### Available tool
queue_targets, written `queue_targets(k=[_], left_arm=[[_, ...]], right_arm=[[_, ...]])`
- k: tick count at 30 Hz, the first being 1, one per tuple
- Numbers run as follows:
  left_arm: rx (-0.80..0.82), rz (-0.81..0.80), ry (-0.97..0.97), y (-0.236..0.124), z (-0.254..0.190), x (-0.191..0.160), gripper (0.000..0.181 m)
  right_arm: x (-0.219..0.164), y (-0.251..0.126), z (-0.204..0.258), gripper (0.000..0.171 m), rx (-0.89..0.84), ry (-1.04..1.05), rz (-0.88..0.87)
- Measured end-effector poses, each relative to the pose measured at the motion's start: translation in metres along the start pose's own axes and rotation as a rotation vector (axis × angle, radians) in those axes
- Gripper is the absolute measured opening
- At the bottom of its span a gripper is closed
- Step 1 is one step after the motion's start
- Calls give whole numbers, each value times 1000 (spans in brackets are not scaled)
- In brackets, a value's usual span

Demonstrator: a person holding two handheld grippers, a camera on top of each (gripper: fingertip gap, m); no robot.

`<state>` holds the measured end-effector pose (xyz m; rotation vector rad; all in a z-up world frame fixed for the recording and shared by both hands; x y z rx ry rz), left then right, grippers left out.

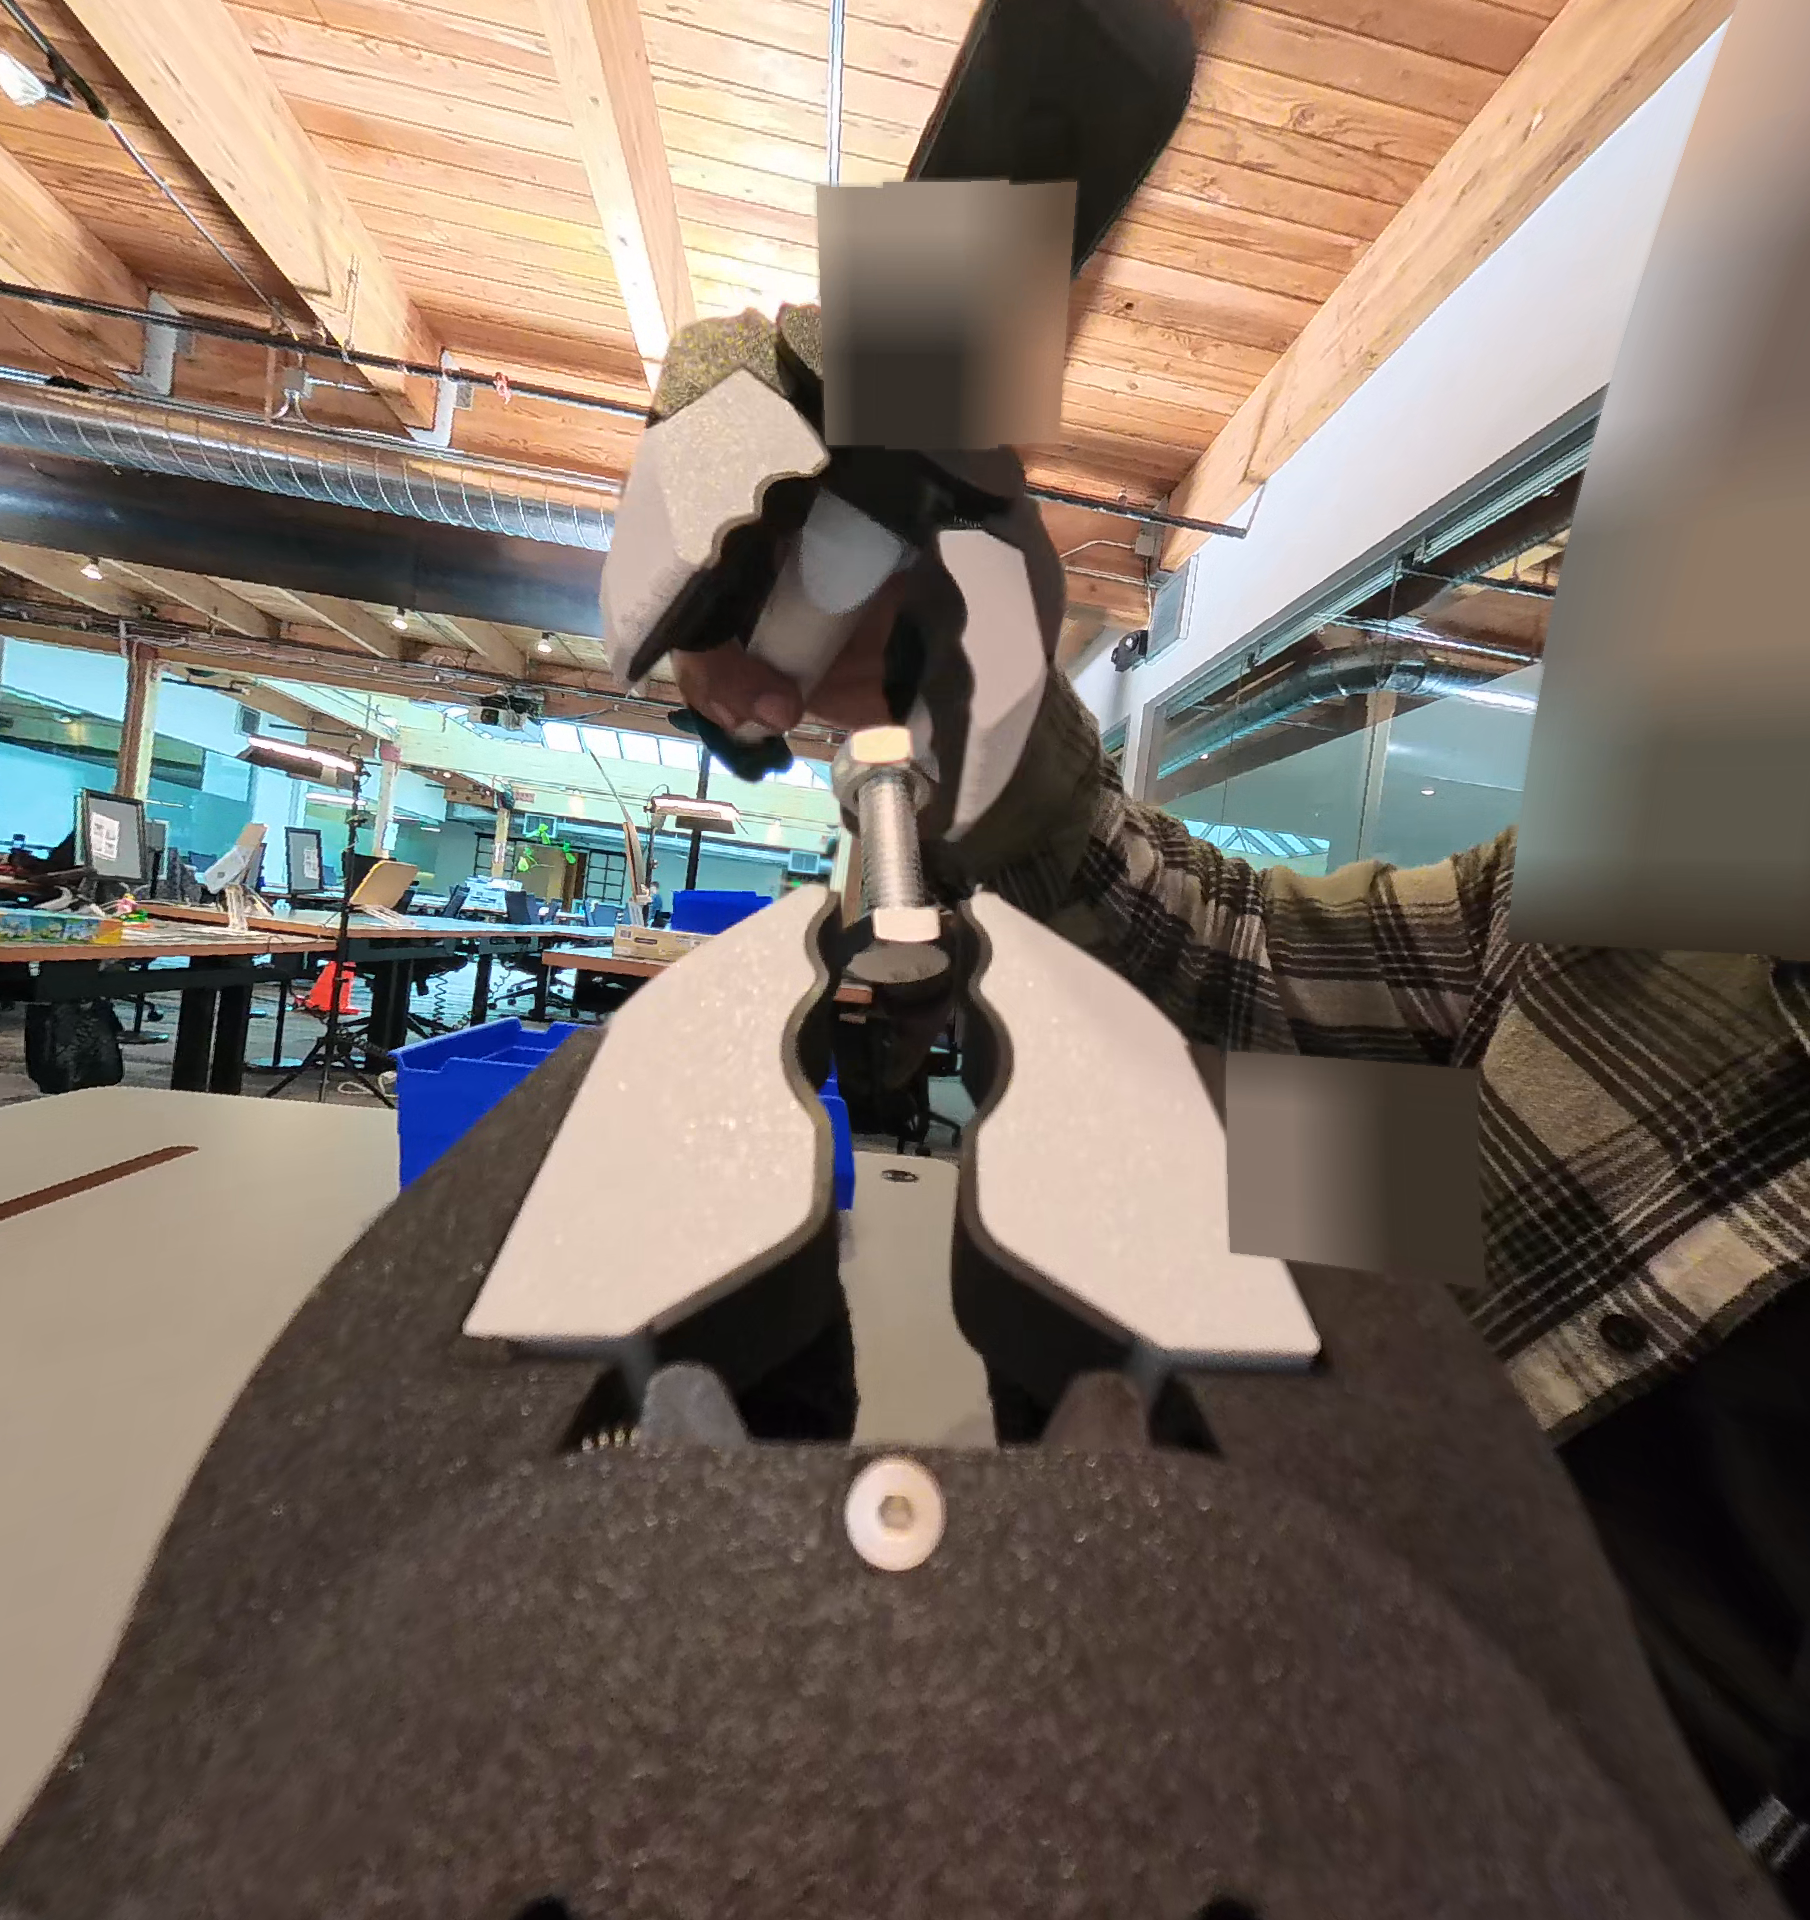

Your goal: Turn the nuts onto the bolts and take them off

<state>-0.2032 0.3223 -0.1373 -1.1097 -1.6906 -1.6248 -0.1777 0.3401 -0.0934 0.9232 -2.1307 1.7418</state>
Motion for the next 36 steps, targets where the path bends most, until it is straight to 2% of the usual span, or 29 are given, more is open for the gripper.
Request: queue_targets(k=[1, 2, 5, 14, 23, 29, 36], left_arm=[[-4, -2, -4, 0, 0, 0, 20], [-10, -2, -6, 1, -1, 0, 20], [-28, 4, -5, 2, -4, -1, 20], [-34, -23, -22, 0, -3, 3, 20], [-37, -30, -24, 0, -4, 3, 20], [-29, -38, -25, -1, -2, 5, 20], [-34, -14, -27, 1, -3, 0, 20]], right_arm=[[1, 3, -1, 67, -6, 21, -10], [0, 5, -5, 74, -26, 40, -8], [-5, 3, -17, 82, -84, 72, 1], [2, -1, -12, 79, -54, 54, -51], [-2, -6, -23, 81, -124, 86, -51], [3, -2, -8, 81, -69, 196, -175], [-5, -2, -21, 82, -122, 202, -144]])
Point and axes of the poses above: each gripper's, where its closed fingertips meet, y out along the fingers, x out of its top, z = x × y across the jaws, the point moved 2 cm from there along -y, back along the fingers
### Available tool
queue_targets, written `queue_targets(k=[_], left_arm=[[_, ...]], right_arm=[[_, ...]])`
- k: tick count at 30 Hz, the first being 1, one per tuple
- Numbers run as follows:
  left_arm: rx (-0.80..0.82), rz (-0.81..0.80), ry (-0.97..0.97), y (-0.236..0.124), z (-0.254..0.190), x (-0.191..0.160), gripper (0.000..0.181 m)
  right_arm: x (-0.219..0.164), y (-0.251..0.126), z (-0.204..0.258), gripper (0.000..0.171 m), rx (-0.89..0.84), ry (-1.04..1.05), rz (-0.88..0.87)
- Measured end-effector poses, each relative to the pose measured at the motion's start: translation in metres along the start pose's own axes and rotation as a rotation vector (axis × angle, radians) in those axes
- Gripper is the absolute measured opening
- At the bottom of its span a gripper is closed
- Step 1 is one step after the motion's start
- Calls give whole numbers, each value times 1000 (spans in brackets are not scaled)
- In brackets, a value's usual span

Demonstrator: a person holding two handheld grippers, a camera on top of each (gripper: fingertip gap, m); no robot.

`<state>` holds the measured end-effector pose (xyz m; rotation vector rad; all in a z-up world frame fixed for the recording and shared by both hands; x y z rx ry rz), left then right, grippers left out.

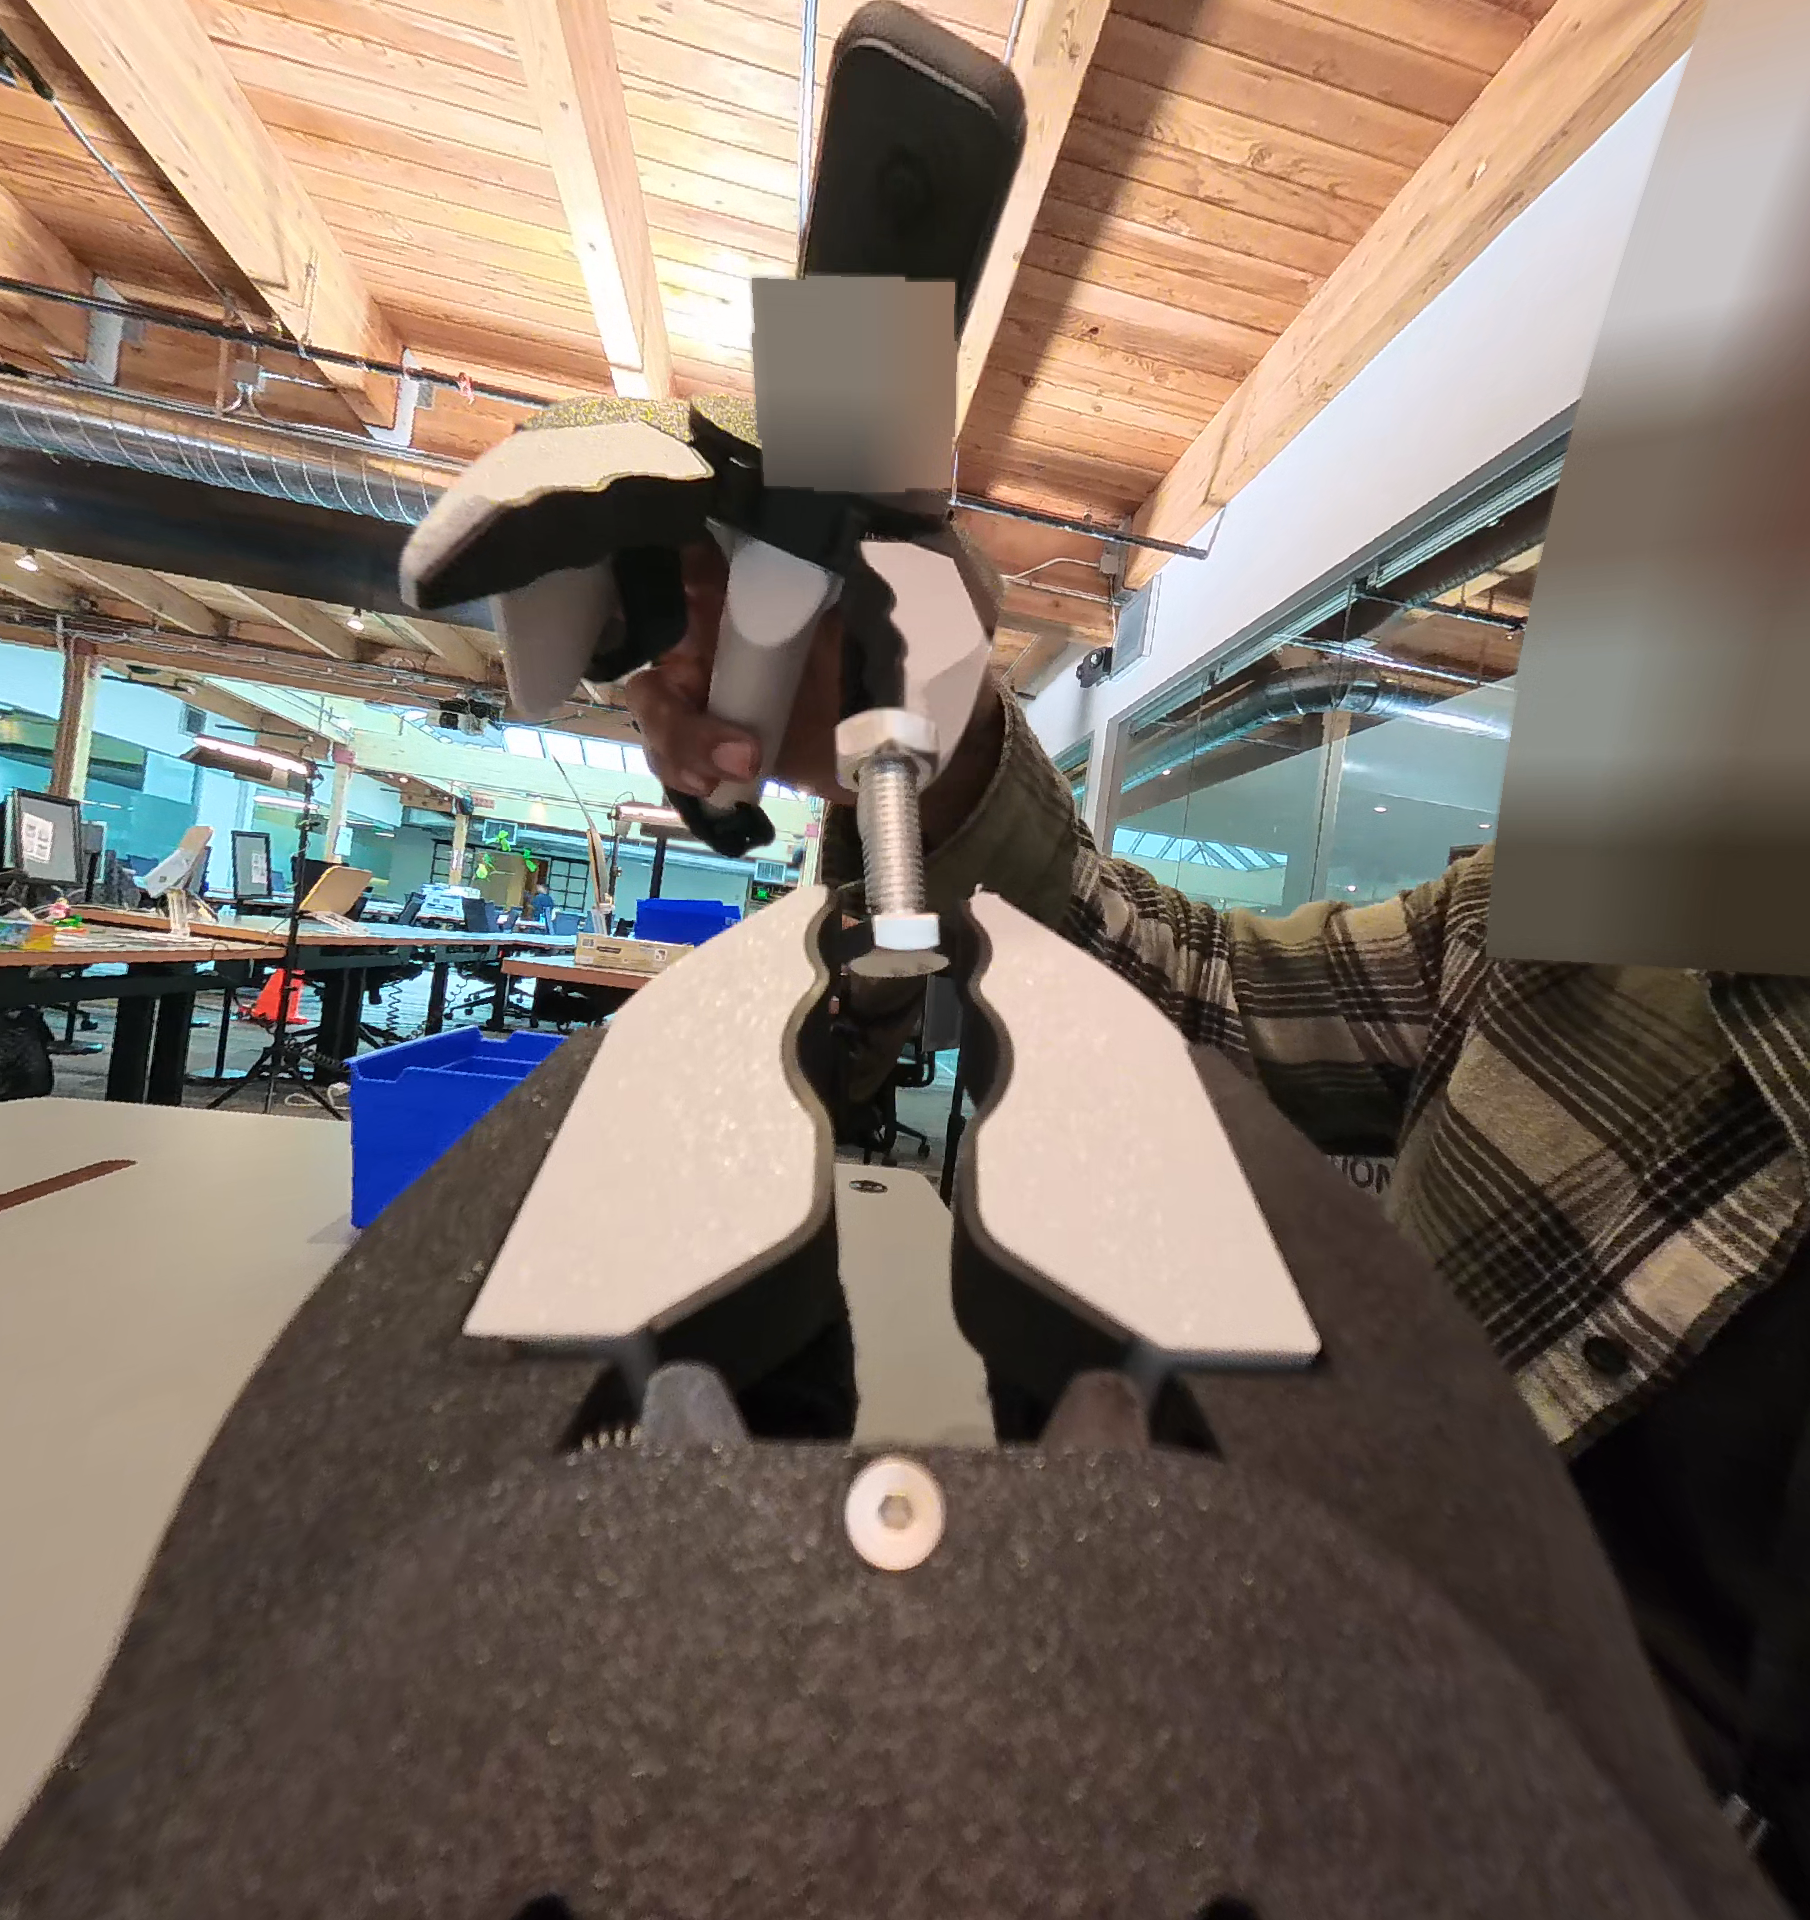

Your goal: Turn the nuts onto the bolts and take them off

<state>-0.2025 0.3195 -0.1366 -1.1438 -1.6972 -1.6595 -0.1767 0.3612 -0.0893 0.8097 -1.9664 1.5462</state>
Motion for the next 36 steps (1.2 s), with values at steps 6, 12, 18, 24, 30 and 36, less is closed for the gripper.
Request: queue_targets(k=[6, 12, 18, 24, 30, 36], left_arm=[[9, -1, 2, -1, 1, 0, 20], [11, -9, -5, -2, 2, 0, 20], [8, -11, -8, -2, 2, 1, 20], [16, -23, -9, -3, 3, 3, 20], [18, -16, -6, -3, 3, 2, 20], [16, -26, -8, -3, 3, 4, 20]], right_arm=[[-3, -3, -4, 77, -1, 6, -4], [-4, 3, 2, 80, 17, -26, 22], [-2, 2, -5, 83, -10, -4, 5], [-4, -1, -4, 80, 7, 4, -9], [2, 6, 0, 83, 19, -5, -22], [-3, -2, -7, 79, -20, 12, -10]])
Point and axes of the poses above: each gripper's, where its closed fingertips meet, y out along the fingers, x out of its top, z = x × y across the jaws, the point moved 2 cm from there along -y, back along the fingers
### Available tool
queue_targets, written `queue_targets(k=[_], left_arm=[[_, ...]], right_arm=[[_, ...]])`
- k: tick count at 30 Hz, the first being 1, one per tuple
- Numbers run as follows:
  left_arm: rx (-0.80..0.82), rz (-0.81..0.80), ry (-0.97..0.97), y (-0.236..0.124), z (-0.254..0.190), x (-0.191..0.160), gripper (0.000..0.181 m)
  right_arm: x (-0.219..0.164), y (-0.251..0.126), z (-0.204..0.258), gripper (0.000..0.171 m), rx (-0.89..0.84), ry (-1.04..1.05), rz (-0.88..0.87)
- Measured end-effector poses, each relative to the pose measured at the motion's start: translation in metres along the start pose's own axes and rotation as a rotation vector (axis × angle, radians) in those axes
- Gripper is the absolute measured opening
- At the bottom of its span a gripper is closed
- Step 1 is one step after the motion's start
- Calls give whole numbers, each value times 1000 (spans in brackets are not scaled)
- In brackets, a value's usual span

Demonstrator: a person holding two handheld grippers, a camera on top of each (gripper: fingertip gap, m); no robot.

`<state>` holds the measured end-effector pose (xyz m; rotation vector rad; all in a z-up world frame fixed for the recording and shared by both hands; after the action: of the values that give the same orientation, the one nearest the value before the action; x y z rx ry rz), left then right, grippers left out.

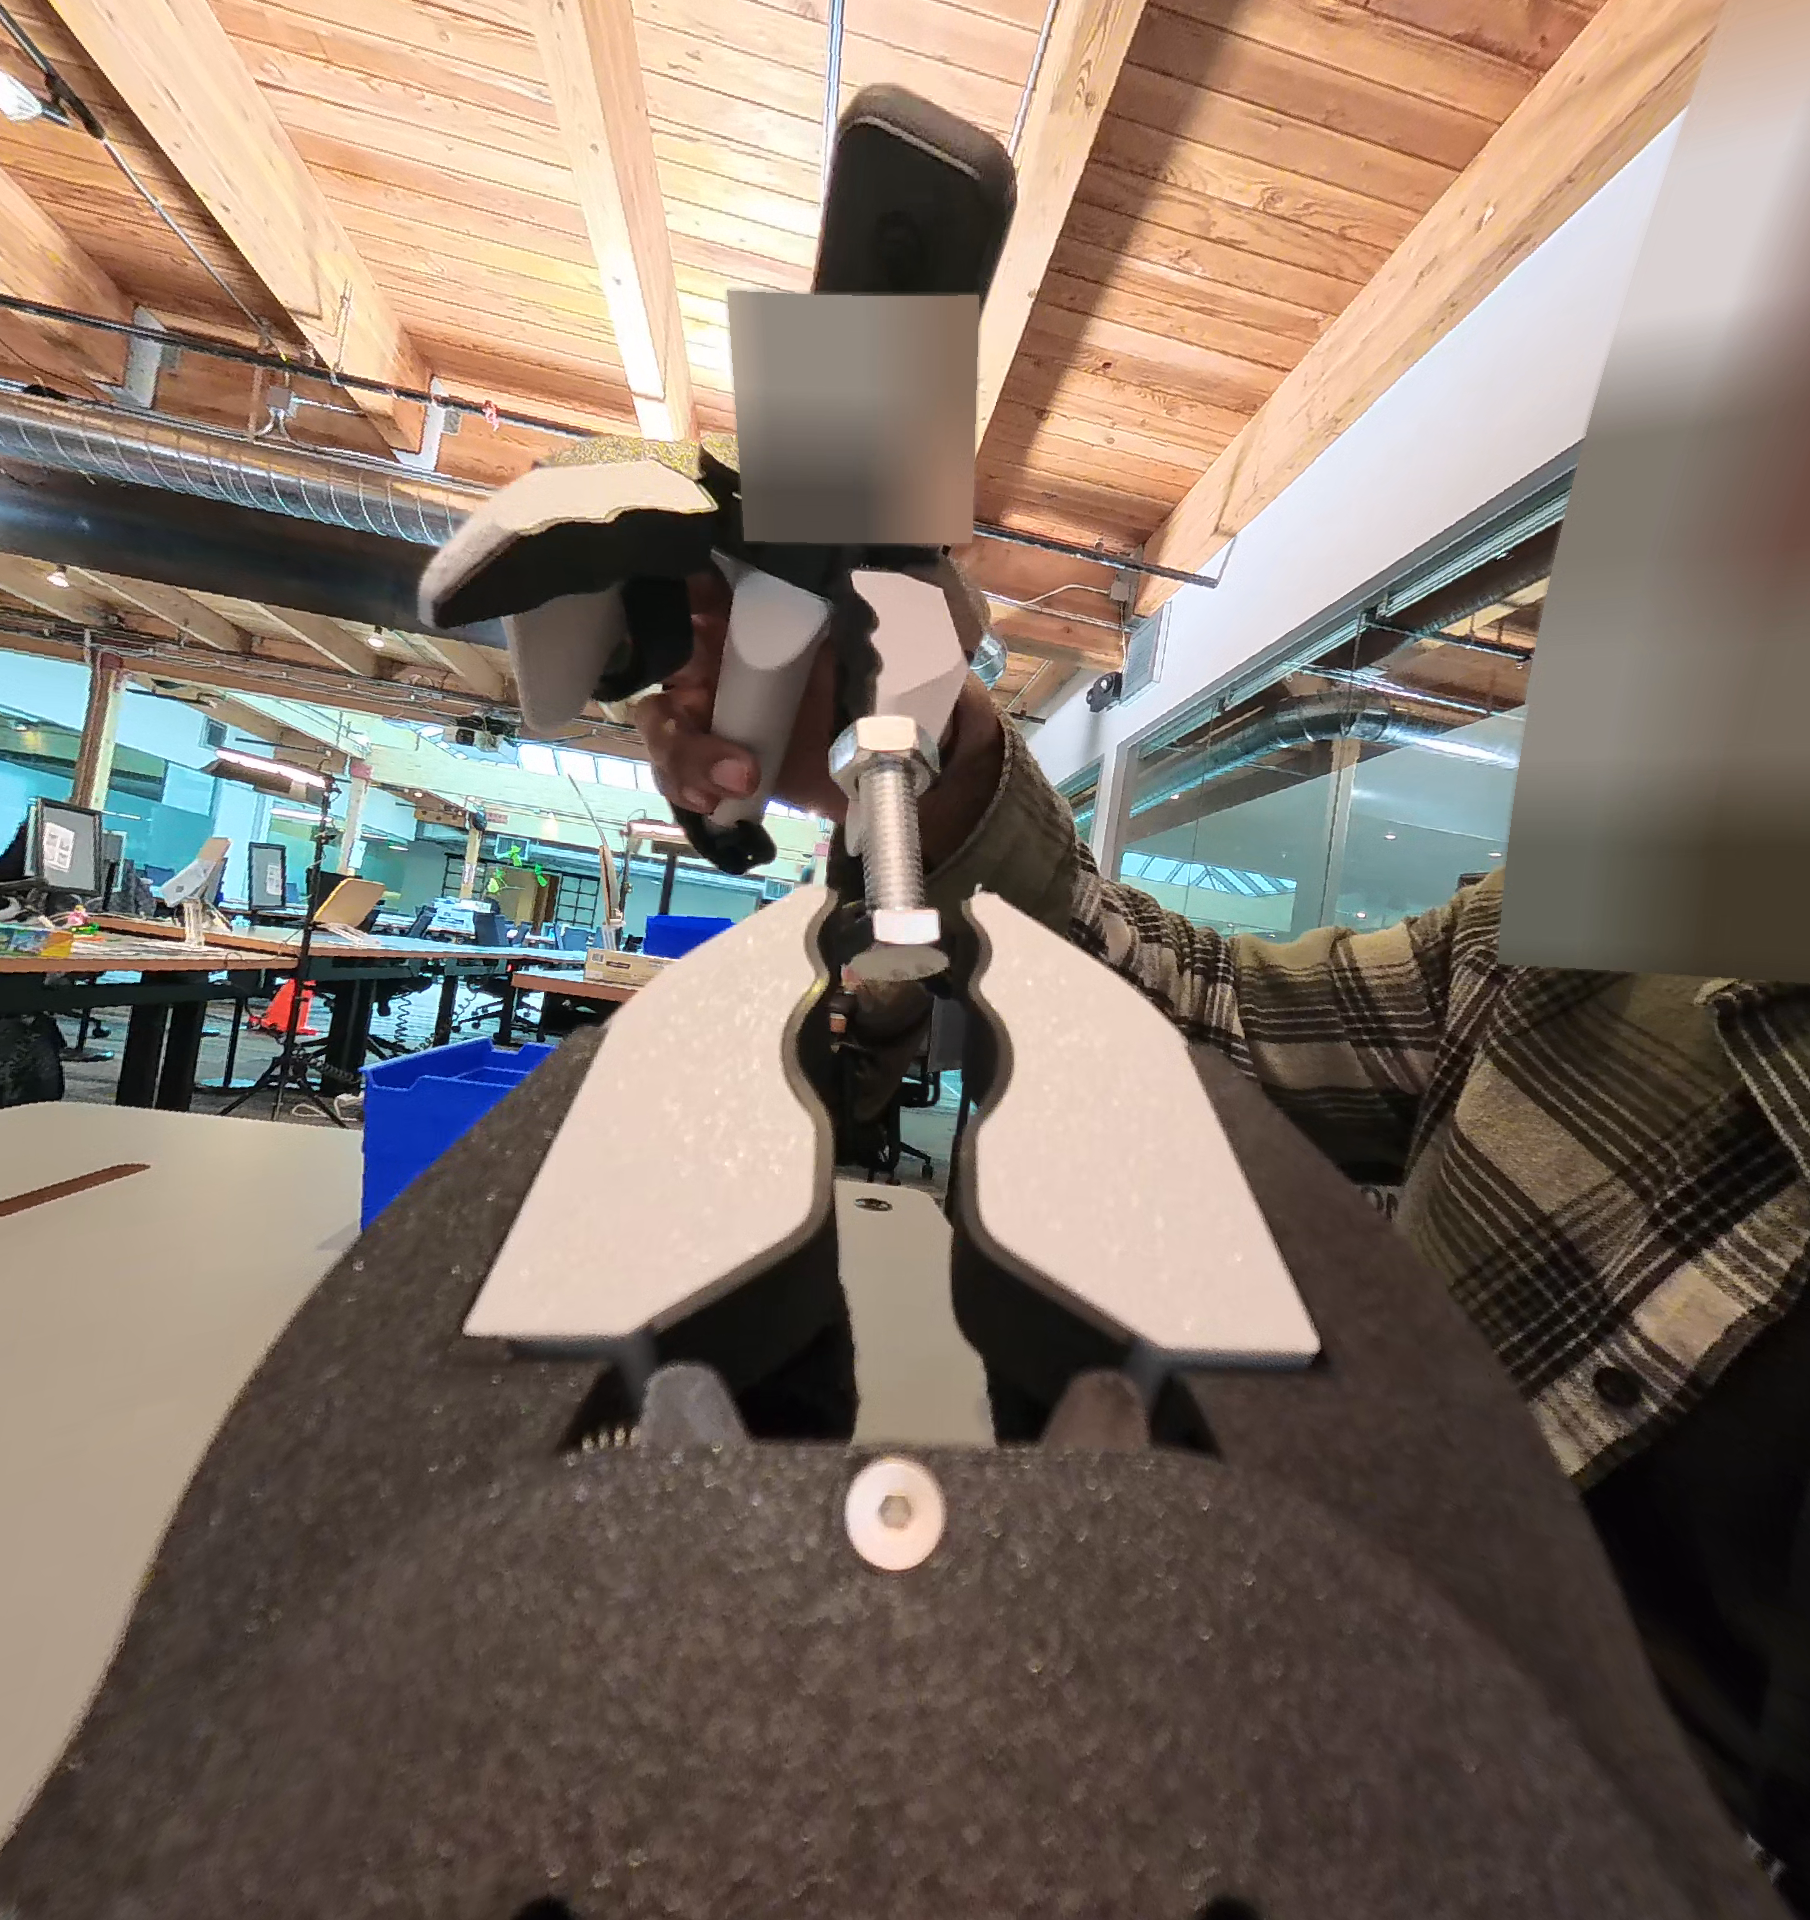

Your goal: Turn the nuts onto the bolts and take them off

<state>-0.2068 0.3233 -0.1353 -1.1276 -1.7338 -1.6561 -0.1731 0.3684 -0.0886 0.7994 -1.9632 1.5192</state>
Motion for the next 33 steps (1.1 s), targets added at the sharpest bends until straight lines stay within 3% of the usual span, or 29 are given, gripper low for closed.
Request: queue_targets(k=[3, 6, 10, 12, 17, 26, 29, 33], left_arm=[[6, 0, 7, 0, 0, 1, 20], [27, -6, 21, -2, 2, 3, 20], [52, -1, 39, -3, 4, 3, 20], [65, 12, 52, -2, 5, 1, 20], [94, 47, 87, -1, 7, -3, 20], [143, 107, 134, 1, 10, -11, 20], [124, 92, 103, 1, 10, -10, 20], [86, 74, 62, 1, 8, -9, 20]], right_arm=[[0, -2, 7, 79, 23, 35, -18], [-2, -2, 19, 71, 80, 205, -71], [3, -9, 37, 29, 235, 572, -251], [3, -11, 36, 27, 279, 721, -301], [-6, -1, 38, 38, 311, 800, -185], [-6, 11, 32, 18, 315, 815, 16], [-4, 11, 32, 18, 310, 674, 85], [-2, 10, 34, 18, 310, 326, 183]])
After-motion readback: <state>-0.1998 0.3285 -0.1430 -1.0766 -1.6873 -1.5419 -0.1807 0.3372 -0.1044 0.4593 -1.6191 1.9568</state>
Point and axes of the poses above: each gripper's, where its closed fingertips meet, y out along the fingers, x out of its top, z = x × y across the jaws, the point moved 2 cm from there along -y, back along the fingers
